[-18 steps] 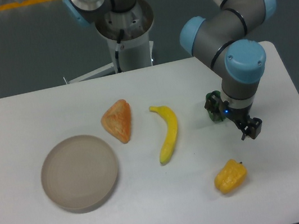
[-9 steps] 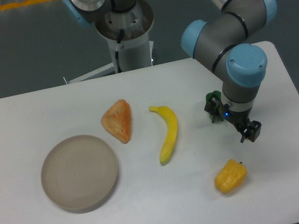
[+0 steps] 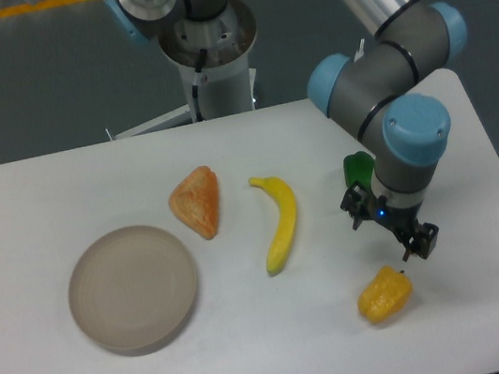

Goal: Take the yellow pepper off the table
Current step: 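Lower the open gripper down onto the yellow bell pepper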

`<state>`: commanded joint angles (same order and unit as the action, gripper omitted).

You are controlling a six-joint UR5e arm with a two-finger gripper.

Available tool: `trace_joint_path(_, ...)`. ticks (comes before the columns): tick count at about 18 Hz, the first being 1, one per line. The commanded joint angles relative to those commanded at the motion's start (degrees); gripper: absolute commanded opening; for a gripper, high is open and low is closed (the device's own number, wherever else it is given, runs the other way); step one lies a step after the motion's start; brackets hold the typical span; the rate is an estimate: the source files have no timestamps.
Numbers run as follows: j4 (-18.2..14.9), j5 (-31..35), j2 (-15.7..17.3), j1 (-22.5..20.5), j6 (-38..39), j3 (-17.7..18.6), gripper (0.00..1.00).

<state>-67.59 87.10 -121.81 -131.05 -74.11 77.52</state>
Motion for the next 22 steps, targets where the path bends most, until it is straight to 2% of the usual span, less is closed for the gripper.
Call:
trace_joint_path(2, 0.44, 0.09, -0.88, 0.44, 1.33, -0.18, 1.0)
trace_joint_path(7, 6.14, 0.18, -2.81, 1.24, 3.26, -0.18, 1.0)
trace_joint_path(10, 7.38, 0.18, -3.34, 1.24, 3.53, -0.27, 1.0)
trace_joint_path(17, 9.75, 1.93, -7.12, 1.59, 2.56, -0.7, 1.0)
trace_joint_path(18, 9.67, 1.93, -7.38, 1.85, 2.56, -1.05, 0.97)
trace_joint_path(19, 9.41, 1.93, -7.39, 1.94, 2.56, -1.32, 0.59)
trace_joint_path(21, 9.14, 1.93, -6.95, 1.94, 2.48, -1.41, 0.11)
trace_joint_path(22, 8.88, 1.93, -6.69, 1.85, 2.39, -1.41, 0.06)
